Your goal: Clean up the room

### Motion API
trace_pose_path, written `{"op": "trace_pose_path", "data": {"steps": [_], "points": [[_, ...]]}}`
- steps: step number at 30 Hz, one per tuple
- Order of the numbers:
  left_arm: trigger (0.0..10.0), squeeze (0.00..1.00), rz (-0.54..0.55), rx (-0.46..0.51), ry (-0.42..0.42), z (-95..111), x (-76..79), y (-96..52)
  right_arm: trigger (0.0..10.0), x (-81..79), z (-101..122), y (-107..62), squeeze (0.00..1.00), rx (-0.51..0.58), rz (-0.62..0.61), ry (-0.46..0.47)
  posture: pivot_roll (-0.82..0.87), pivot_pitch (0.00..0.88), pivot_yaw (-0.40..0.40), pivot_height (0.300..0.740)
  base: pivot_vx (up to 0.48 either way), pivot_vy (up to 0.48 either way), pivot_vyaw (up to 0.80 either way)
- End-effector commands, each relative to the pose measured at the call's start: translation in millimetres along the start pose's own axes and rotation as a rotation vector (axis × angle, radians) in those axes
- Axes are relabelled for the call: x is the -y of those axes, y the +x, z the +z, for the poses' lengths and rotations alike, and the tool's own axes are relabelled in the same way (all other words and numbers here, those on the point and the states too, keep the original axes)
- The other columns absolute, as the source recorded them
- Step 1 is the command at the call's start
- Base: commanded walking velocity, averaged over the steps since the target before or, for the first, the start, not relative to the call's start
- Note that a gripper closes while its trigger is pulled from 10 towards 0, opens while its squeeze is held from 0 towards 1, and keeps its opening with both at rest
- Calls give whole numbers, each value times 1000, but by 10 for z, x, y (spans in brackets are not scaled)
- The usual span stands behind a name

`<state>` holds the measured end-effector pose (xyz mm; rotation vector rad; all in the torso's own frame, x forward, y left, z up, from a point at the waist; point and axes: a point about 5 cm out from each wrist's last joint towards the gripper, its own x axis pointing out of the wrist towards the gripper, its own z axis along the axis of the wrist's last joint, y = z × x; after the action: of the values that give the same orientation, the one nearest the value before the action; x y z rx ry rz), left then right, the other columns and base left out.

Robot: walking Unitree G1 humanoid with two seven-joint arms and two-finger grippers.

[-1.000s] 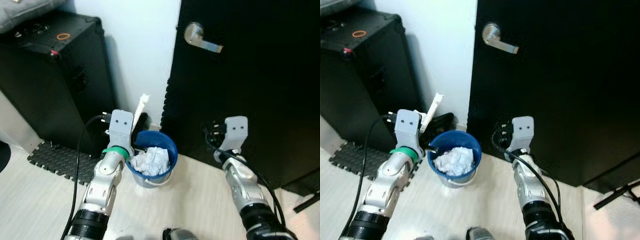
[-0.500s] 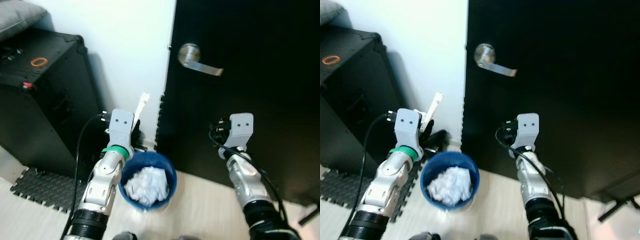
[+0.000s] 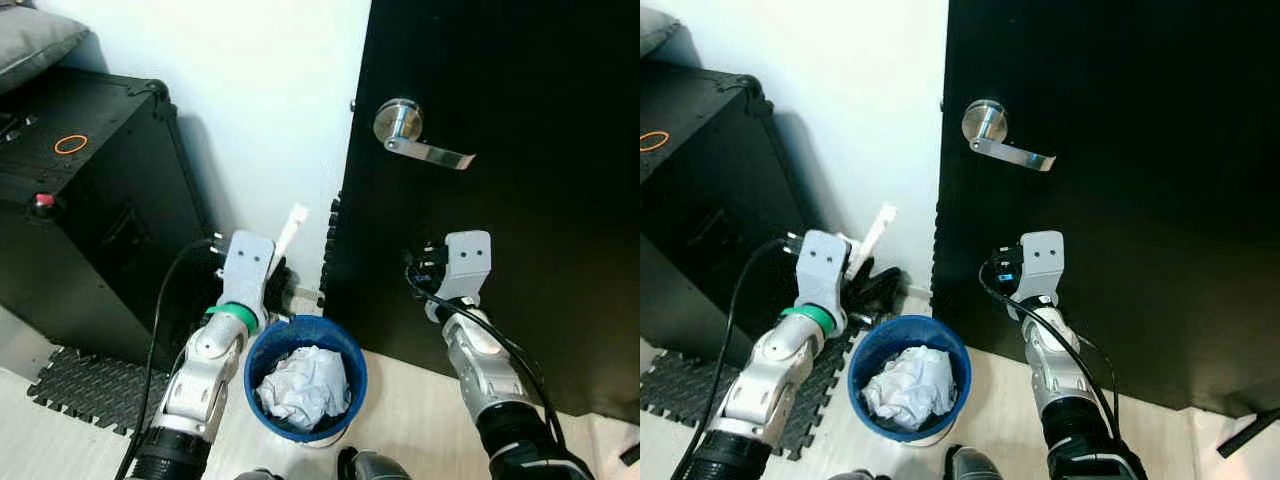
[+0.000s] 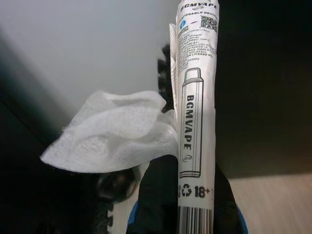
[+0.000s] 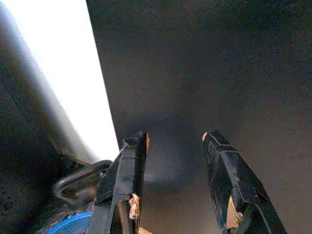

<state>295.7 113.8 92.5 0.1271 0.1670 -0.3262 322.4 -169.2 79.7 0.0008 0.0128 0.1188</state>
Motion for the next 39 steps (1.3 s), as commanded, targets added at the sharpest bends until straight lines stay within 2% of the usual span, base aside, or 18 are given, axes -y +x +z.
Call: {"op": "trace_pose_path", "data": {"steps": [1, 5, 6, 8, 10, 12, 16, 19, 20, 24, 27, 28, 29, 30, 39], "points": [[10000, 0, -36, -106, 21, -247, -8, -61, 10000, 16, -60, -20, 0, -24, -2, -26, -43, 15, 28, 735, 0, 0, 0], [10000, 0, -59, -170, 55, -385, -40, -88, 10000, 17, -40, -13, 0, -15, 3, -24, -44, 39, 22, 735, 0, 0, 0], [10000, 0, -94, -237, 115, -521, -84, -83, 10000, 50, 41, -5, 0, 26, -6, -26, -56, 65, 22, 735, 0, 0, 0], [10000, 0, -94, -237, 115, -521, -84, -83, 10000, 50, 41, -5, 0, 26, -6, -26, -56, 65, 22, 735, 0, 0, 0], [10000, 0, -129, -297, 174, -636, -157, -44, 10000, 177, 191, -34, 0, 98, -53, -29, -85, 104, 22, 735, 0, 0, 0], [10000, 0, -143, -314, 203, -665, -209, -7, 10000, 300, 288, -87, 0, 138, -91, -35, -107, 130, 23, 735, 0, 0, 0], [10000, 0, -152, -279, 241, -542, -290, 118, 10000, 527, 436, -251, 0, 180, -146, -62, -161, 191, 34, 735, 0, 0, 0], [10000, 0, -164, -245, 240, -447, -309, 175, 10000, 586, 490, -327, 0, 195, -162, -68, -182, 216, 39, 735, 0, 0, 0], [10000, 0, -164, -245, 240, -447, -309, 175, 10000, 586, 490, -327, 0, 195, -162, -68, -182, 216, 39, 735, 0, 0, 0], [10000, 0, -215, -143, 211, -189, -289, 285, 10000, 587, 579, -526, 0, 218, -175, -68, -232, 280, 47, 735, 0, 0, 0], [10000, 12, -242, -123, 201, -147, -252, 311, 10000, 553, 590, -579, 0, 215, -169, -66, -241, 295, 45, 735, 0, 0, 0], [10000, 63, -253, -117, 199, -142, -233, 317, 10000, 530, 589, -594, 0, 209, -162, -66, -242, 298, 45, 735, 0, 0, 0], [10000, 435, -270, -114, 199, -147, -196, 322, 10000, 514, 587, -606, 0, 205, -157, -66, -243, 303, 42, 735, 0, 0, 0], [10000, 1000, -284, -111, 198, -155, -166, 330, 10000, 499, 586, -616, 0, 198, -151, -64, -243, 306, 38, 735, 0, 0, 0], [10000, 1000, -337, -119, 152, -198, -111, 354, 10000, 438, 631, -620, 0, 166, -133, -49, -235, 297, 35, 735, 0, 0, 0]]}}
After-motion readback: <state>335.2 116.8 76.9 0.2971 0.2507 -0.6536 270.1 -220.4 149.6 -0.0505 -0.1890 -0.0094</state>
